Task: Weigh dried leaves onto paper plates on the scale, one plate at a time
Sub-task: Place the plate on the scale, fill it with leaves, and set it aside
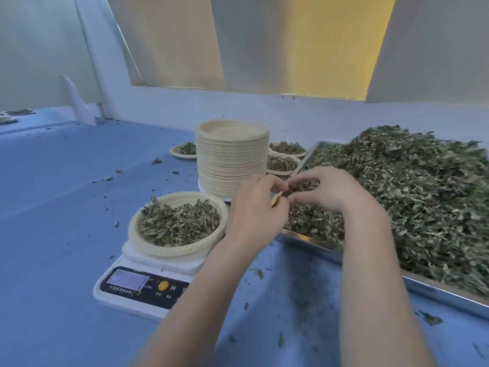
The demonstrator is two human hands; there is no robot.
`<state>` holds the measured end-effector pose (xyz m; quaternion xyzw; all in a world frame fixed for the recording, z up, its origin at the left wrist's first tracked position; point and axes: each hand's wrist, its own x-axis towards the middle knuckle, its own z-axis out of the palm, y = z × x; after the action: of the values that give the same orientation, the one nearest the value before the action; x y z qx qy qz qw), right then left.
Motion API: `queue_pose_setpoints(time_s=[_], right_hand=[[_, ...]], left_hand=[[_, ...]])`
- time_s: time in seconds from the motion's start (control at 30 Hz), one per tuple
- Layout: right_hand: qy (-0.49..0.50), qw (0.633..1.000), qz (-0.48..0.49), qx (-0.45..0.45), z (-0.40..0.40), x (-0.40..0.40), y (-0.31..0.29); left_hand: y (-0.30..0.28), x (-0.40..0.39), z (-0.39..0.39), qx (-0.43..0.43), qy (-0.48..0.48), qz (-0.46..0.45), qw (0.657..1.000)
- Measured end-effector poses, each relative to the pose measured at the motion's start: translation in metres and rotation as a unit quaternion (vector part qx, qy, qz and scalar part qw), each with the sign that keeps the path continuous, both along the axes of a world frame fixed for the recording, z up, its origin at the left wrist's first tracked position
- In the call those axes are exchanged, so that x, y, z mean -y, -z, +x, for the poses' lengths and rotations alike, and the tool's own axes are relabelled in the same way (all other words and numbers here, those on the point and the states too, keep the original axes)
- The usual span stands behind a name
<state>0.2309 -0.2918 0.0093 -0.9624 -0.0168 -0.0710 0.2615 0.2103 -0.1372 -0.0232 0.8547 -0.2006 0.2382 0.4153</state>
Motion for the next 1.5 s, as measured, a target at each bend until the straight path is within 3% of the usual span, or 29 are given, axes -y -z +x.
queue_pose_setpoints(time_s=[0.07, 0.2, 0.27, 0.4, 0.5, 0.7, 1.03, 1.27, 1.5], right_hand=[[-0.006, 1.0, 0.023, -0.019, -0.002, 0.006, 0.0], [-0.058, 0.994, 0.073, 0.062, -0.001, -0.024, -0.01], [-0.134, 0.986, 0.104, 0.004, -0.002, -0.053, -0.015], [-0.231, 0.958, -0.051, -0.16, -0.005, -0.102, -0.011], [-0.227, 0.95, -0.12, -0.175, -0.005, -0.116, -0.008], [-0.202, 0.951, -0.123, -0.199, -0.005, -0.122, 0.003], [-0.159, 0.969, -0.036, -0.186, -0.002, -0.132, 0.018], [-0.127, 0.989, 0.026, -0.066, 0.0, -0.137, 0.011], [-0.178, 0.965, 0.181, -0.064, 0.007, -0.159, 0.004]], left_hand=[[0.002, -0.013, 0.002, -0.001, -0.016, -0.005, 1.0], [0.001, -0.057, -0.001, -0.014, -0.072, -0.063, 0.995], [0.001, -0.083, -0.004, -0.008, -0.117, -0.071, 0.991], [0.004, -0.133, -0.006, -0.014, -0.206, -0.052, 0.977], [0.011, -0.163, -0.005, -0.049, -0.248, -0.031, 0.967], [0.027, -0.183, -0.007, -0.167, -0.238, -0.066, 0.955], [0.037, -0.196, 0.005, -0.275, -0.175, -0.175, 0.929], [0.023, -0.197, 0.011, -0.231, -0.17, -0.206, 0.935], [-0.005, -0.227, 0.028, -0.242, -0.172, -0.237, 0.925]])
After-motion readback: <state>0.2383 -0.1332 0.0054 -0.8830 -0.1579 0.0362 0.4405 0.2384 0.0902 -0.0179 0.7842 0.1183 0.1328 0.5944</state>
